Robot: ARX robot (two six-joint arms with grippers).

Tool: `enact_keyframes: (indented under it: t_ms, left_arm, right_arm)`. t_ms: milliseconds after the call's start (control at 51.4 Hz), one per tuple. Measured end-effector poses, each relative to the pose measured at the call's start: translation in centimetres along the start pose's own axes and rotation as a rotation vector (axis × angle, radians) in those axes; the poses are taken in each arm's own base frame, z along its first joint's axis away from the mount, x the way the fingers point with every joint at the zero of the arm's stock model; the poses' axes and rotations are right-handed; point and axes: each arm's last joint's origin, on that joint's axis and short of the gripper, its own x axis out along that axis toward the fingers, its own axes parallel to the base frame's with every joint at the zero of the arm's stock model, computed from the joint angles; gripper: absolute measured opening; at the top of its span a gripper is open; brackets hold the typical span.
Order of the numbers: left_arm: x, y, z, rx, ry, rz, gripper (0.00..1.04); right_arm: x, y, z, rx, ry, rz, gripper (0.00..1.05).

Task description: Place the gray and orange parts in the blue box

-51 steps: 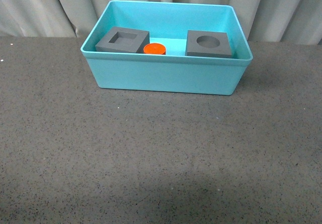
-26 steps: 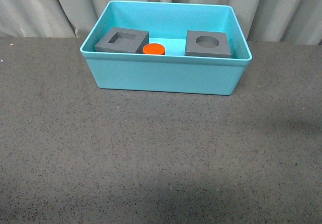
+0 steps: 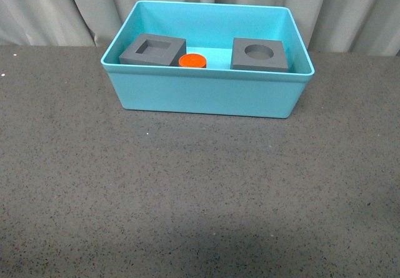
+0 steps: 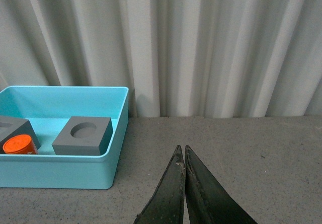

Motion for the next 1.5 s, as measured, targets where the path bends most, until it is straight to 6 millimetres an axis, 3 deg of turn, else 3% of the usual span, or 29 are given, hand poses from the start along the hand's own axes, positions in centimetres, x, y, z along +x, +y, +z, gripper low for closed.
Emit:
enact_keyframes:
  t_ms: [117, 331, 1499]
  left_arm:
    - [0.0, 0.0, 0.0, 0.0, 0.0, 0.0, 0.98]
    - [0.0, 0.0, 0.0, 0.0, 0.0, 0.0, 0.98]
    - [0.0, 0.0, 0.0, 0.0, 0.0, 0.0, 0.98]
  right_arm:
    - [-0.9, -1.0, -0.3, 0.001, -0.002, 0.002, 0.0]
    - [-2.0, -1.2, -1.6, 0.001, 0.005, -0.005, 0.0]
    - [-6.2, -1.2, -1.3, 0.0, -0.018, 0.0, 0.0]
